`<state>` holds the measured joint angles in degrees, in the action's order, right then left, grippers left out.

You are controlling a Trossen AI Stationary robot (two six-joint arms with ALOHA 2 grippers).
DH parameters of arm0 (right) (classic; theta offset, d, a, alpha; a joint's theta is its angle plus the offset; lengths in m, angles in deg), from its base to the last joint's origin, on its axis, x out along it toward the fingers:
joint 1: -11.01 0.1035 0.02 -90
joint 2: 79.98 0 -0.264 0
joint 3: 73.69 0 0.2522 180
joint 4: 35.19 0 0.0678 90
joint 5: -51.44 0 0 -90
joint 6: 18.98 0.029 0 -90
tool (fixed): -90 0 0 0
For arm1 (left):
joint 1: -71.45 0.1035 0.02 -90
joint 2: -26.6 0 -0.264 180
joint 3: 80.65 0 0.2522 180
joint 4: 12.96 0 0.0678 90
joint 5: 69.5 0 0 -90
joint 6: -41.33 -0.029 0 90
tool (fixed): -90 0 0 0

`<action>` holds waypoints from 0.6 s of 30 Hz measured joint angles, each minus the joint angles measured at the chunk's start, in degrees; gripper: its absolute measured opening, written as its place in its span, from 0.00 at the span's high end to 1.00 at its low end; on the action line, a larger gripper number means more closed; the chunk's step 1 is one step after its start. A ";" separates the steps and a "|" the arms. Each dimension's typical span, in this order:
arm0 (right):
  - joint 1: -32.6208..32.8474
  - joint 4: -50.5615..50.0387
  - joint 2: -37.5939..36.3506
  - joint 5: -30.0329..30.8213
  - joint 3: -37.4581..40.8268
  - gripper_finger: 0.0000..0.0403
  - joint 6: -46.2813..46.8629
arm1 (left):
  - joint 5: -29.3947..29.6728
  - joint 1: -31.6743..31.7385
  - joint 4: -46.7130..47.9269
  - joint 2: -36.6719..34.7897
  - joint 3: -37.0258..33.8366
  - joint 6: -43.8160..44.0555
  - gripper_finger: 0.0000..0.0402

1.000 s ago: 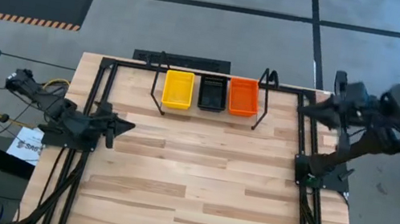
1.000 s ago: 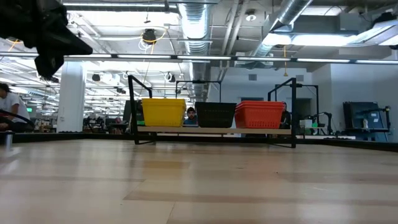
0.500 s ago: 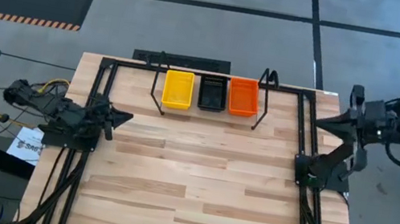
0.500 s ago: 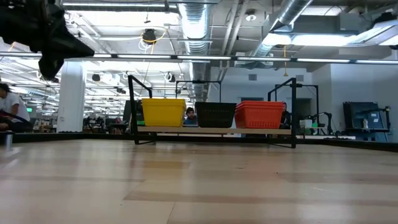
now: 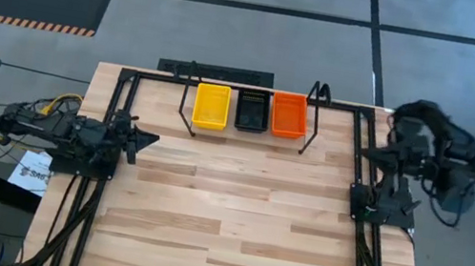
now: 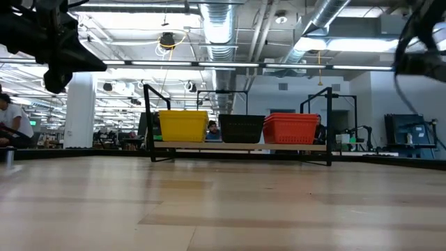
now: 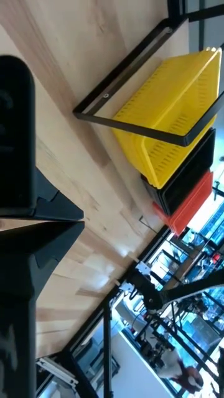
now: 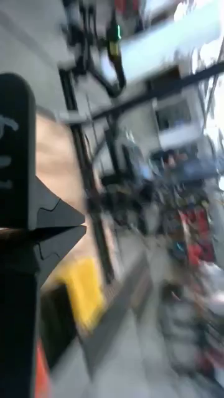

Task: Stack baskets on shelf by color
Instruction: Return to Home Position

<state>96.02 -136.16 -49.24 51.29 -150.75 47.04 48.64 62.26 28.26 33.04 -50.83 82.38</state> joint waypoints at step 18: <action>-13.11 -0.80 -1.81 0.16 14.22 1.00 17.01 | -2.39 3.84 -1.88 4.42 0.00 -0.55 1.00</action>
<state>82.90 -136.96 -51.05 51.46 -136.52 64.05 46.25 66.10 26.38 37.46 -50.83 81.83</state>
